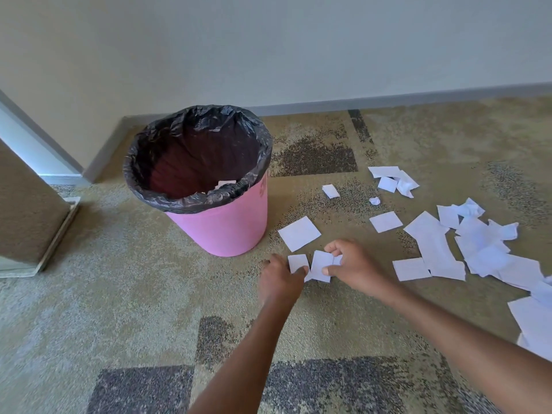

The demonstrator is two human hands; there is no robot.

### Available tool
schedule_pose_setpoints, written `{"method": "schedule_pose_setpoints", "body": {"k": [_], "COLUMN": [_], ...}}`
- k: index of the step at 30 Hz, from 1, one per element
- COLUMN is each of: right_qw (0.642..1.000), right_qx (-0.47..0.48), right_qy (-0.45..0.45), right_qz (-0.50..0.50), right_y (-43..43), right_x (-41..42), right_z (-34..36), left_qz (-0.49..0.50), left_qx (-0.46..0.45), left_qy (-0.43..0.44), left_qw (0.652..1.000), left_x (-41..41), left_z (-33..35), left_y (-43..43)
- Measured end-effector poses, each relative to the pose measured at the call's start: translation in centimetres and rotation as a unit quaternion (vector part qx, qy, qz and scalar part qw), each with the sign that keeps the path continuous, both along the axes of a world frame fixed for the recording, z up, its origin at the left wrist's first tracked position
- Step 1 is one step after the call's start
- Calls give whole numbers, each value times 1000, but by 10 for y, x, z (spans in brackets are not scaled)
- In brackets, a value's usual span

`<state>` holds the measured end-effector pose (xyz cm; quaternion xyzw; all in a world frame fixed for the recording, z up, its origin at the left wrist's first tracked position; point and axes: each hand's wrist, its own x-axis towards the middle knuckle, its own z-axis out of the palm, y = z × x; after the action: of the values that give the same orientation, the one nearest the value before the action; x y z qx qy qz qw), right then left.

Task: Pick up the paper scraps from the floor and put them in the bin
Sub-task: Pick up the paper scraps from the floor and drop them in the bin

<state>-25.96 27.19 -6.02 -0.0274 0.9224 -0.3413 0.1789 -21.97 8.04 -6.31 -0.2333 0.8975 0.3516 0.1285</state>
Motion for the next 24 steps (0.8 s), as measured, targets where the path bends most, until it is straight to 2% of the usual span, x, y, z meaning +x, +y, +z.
{"method": "schedule_pose_setpoints", "body": {"k": [5, 10, 13, 19, 24], "right_qw": [995, 993, 994, 990, 998], "right_qx": [88, 112, 103, 86, 34], "right_qy": [22, 16, 21, 104, 24], "right_qz": [37, 38, 40, 28, -45], "right_y": [-7, -15, -19, -21, -9], "right_x": [2, 1, 2, 10, 15], "right_z": [-11, -22, -27, -32, -32], "left_qz": [1, 23, 41, -9, -92], "left_qx": [-69, -21, -2, -16, -54], "left_qy": [-16, 18, 54, 100, 90], "left_qw": [997, 999, 998, 995, 990], "left_x": [0, 0, -4, -43, -72], "left_z": [-9, -16, -9, 1, -5], "left_y": [12, 6, -1, -12, -9]}}
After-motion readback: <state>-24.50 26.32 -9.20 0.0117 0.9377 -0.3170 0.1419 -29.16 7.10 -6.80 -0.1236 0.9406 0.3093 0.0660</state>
